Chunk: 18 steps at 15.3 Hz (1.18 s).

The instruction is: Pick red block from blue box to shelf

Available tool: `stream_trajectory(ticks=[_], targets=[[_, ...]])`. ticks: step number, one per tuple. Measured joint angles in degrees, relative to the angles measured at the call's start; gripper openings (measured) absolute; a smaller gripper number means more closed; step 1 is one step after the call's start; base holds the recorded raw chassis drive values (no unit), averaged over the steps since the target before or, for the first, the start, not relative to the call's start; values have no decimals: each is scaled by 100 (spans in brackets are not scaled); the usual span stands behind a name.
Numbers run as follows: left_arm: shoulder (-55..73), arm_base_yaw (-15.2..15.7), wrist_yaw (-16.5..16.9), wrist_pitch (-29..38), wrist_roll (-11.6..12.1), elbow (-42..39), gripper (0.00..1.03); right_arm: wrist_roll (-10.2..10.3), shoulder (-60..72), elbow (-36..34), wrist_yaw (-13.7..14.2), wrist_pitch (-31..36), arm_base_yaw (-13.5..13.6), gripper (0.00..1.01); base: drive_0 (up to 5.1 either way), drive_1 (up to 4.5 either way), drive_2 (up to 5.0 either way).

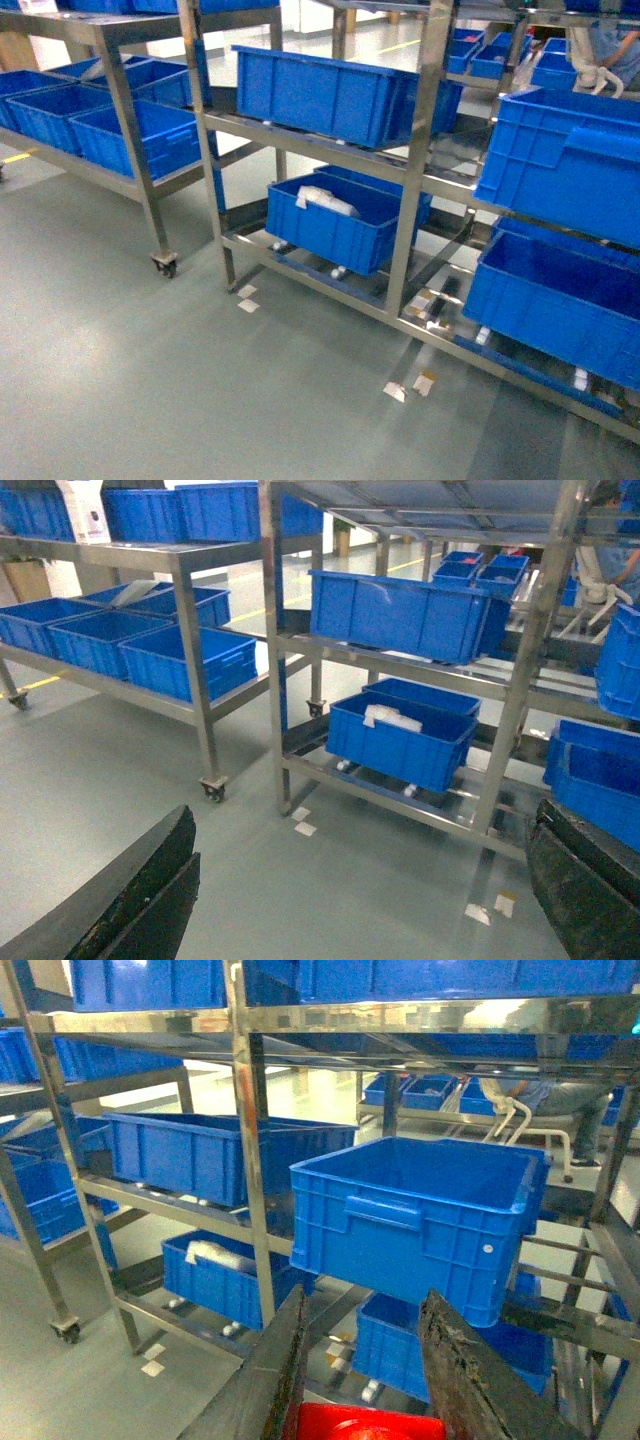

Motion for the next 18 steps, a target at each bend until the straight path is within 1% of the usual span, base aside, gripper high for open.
stream_trajectory(ticks=[18], targets=[[0, -4, 0, 7, 0, 0, 98, 0, 0, 0, 2, -15, 0, 28, -160, -160, -160]])
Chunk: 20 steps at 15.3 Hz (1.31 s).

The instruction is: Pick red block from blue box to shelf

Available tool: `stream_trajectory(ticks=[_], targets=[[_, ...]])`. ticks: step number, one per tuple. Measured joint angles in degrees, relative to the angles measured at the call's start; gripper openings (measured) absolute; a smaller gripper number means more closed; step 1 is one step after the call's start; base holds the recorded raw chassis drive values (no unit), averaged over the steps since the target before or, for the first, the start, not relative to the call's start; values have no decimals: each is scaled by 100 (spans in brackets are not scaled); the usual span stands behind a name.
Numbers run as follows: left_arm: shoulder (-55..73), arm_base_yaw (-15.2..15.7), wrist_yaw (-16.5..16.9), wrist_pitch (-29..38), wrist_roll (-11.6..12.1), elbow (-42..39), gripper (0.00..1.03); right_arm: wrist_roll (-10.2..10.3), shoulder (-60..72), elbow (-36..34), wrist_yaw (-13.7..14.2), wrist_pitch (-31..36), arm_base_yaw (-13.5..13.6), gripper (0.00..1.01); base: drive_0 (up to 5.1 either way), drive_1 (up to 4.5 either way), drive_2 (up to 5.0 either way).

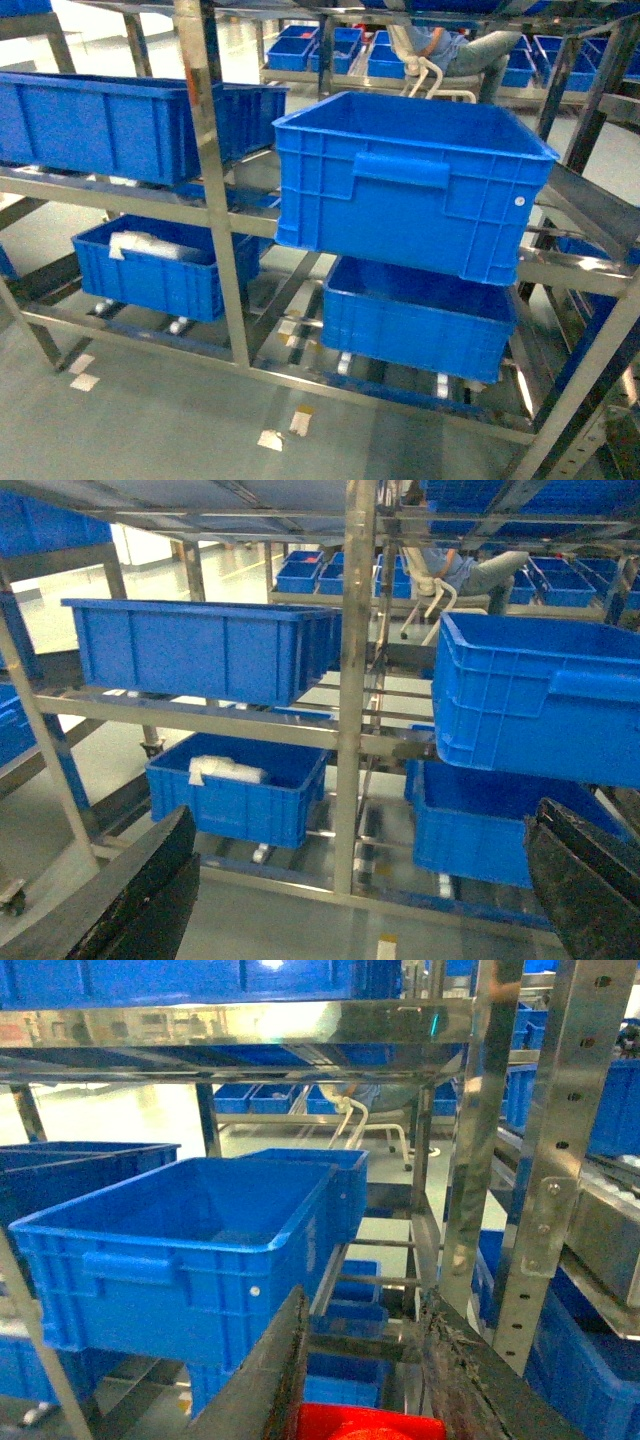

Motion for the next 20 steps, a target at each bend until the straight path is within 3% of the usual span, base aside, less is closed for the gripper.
stream_trajectory(ticks=[20], targets=[[0, 2, 0, -4, 0, 0, 98, 0, 0, 0, 31, 17, -2, 28, -160, -160, -160]])
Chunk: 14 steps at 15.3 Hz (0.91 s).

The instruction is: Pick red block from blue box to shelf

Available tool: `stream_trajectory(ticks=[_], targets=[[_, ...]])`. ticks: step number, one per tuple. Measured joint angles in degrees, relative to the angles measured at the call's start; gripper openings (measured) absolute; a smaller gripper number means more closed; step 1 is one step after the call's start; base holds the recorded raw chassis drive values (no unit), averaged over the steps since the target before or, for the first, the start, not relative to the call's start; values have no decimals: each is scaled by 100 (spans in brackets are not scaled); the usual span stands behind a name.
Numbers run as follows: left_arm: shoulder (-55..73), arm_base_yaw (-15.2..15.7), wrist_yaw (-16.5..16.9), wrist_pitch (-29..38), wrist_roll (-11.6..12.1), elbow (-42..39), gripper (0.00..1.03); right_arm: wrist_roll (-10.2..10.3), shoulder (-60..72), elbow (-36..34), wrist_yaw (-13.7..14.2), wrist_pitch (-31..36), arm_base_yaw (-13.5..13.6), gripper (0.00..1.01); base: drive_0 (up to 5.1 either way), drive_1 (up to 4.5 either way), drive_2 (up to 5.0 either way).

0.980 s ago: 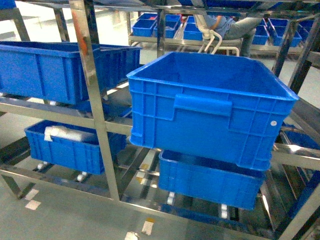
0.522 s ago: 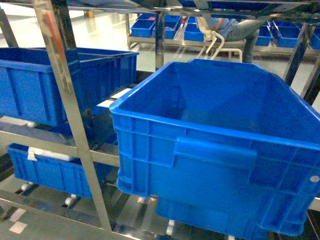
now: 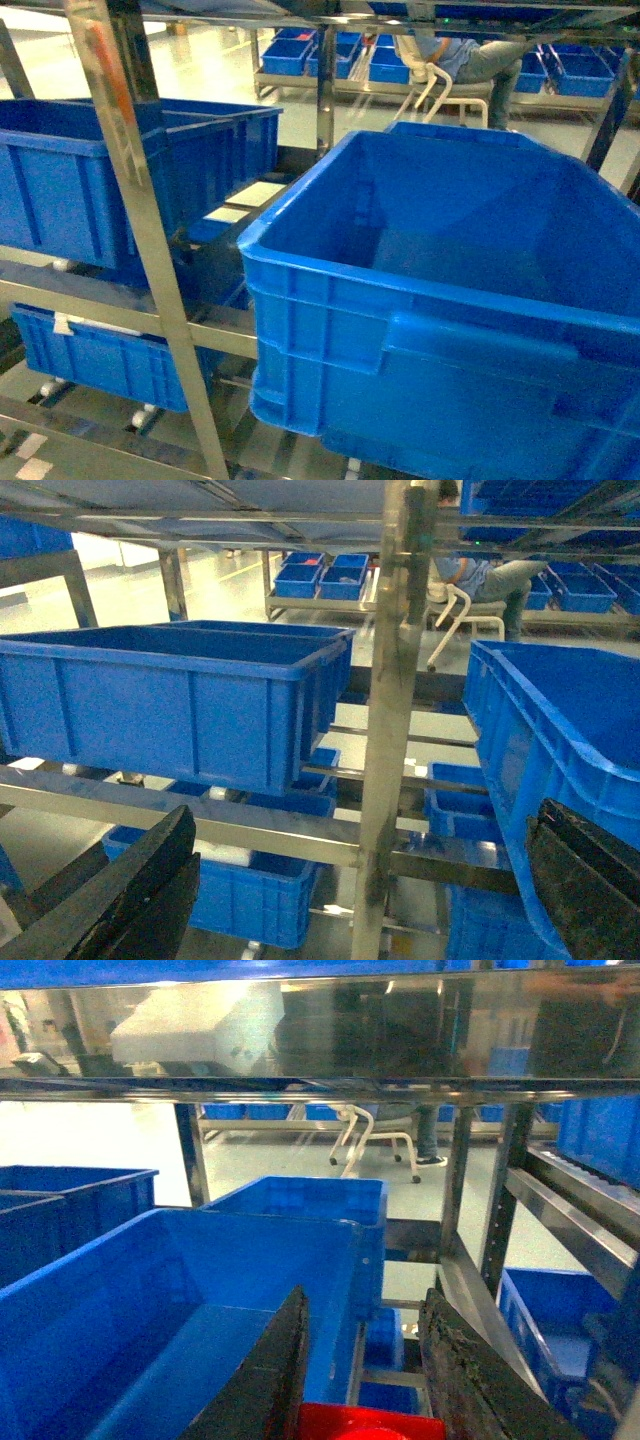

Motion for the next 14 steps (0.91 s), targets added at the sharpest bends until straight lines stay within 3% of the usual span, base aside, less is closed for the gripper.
stream_trajectory(ticks=[14], targets=[[0, 2, -15, -7, 0, 0, 98, 0, 2, 0, -33, -11, 2, 28, -160, -160, -160]])
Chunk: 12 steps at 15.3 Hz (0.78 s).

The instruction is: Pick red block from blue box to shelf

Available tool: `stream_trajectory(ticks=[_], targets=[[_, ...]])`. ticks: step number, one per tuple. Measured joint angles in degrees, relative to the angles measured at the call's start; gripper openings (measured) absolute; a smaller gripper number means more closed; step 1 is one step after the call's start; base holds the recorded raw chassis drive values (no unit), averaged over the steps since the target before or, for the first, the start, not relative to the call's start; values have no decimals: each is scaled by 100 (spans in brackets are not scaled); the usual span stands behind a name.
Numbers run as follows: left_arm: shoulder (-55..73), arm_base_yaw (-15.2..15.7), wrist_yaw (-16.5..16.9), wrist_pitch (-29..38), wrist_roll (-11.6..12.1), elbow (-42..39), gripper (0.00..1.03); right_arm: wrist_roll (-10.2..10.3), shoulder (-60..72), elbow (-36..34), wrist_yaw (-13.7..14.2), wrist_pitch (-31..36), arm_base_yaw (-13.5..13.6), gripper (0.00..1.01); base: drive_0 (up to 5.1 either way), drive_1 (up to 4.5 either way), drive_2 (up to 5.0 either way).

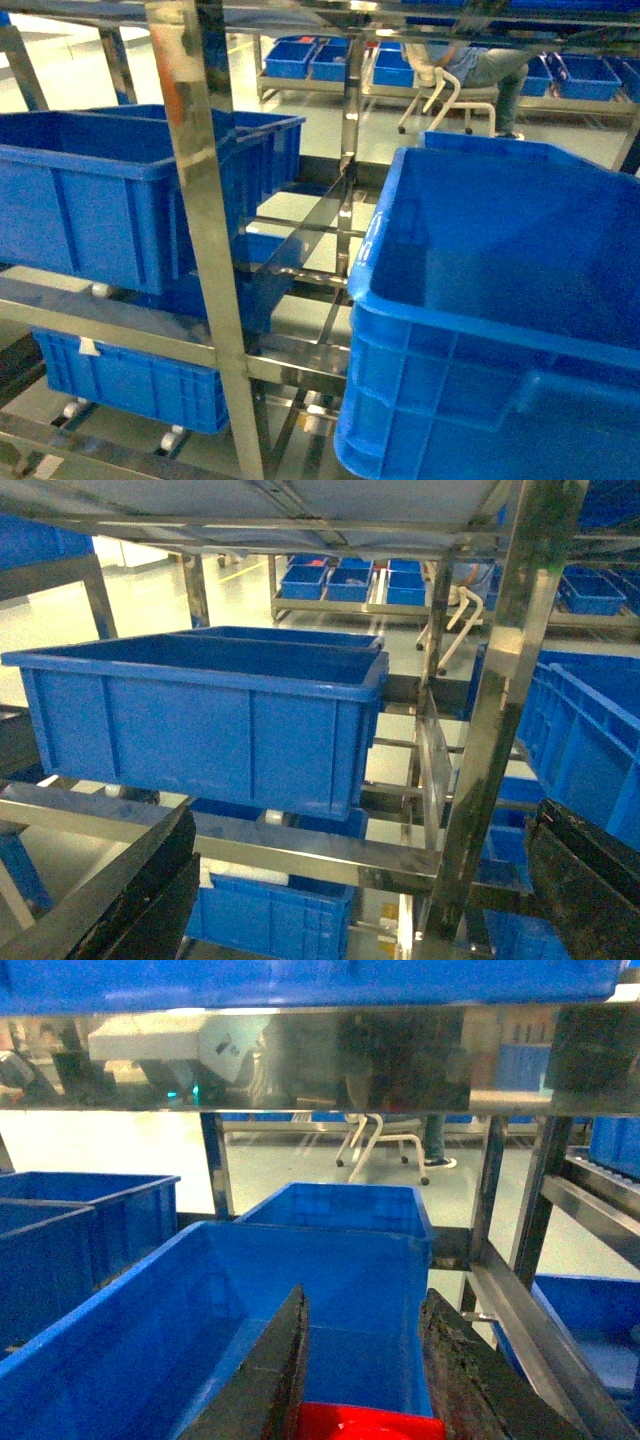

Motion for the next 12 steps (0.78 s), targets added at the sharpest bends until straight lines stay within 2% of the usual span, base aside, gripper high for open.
stream_trajectory(ticks=[12], targets=[[0, -4, 13, 7, 0, 0, 98, 0, 0, 2, 9, 9, 0, 28, -160, -160, -160]])
